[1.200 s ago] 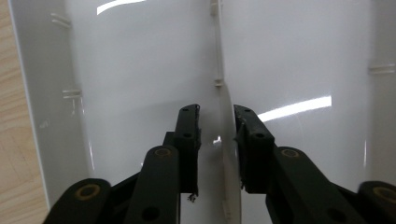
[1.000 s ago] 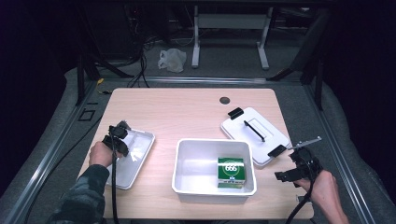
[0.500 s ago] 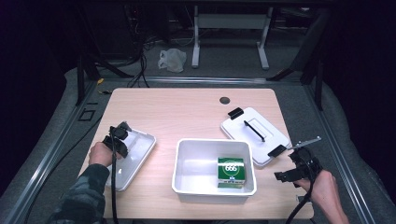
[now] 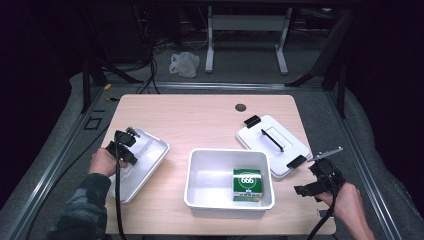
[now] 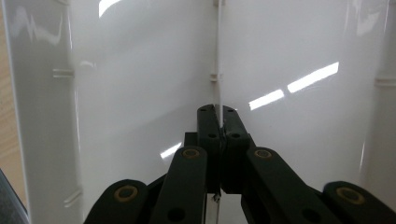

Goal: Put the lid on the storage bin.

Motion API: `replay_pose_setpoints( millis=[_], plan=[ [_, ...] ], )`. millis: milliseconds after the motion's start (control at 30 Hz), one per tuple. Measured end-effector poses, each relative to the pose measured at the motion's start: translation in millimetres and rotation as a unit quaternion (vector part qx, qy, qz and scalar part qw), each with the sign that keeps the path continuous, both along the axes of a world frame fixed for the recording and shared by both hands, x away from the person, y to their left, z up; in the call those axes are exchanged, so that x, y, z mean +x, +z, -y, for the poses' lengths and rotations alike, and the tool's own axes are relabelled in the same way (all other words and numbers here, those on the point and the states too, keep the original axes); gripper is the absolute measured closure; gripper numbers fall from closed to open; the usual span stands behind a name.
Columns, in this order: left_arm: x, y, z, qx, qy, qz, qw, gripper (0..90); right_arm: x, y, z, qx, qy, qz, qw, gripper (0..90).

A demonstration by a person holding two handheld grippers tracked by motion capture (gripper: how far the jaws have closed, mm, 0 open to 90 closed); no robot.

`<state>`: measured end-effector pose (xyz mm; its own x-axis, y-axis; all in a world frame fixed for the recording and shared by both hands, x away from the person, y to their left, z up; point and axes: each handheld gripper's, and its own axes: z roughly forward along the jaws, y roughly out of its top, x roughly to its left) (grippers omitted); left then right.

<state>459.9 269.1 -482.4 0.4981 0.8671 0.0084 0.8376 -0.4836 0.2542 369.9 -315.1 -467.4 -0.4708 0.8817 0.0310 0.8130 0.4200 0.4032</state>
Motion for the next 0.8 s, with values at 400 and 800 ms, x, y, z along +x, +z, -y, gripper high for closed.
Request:
replay_pose_setpoints(
  millis=[400,800],
  plan=[
    [-2.0,49.5,1.9,-0.035,-0.059,0.026,0.9973,89.2,0.2,-1.4,1.6,0.0,0.001,-0.007,1.0,7.5],
    [-17.7,107.9,37.9,-0.035,-0.148,0.056,0.9868,89.3,0.0,-2.9,0.6,-0.004,0.007,-0.013,0.9999,7.9]
  ],
)
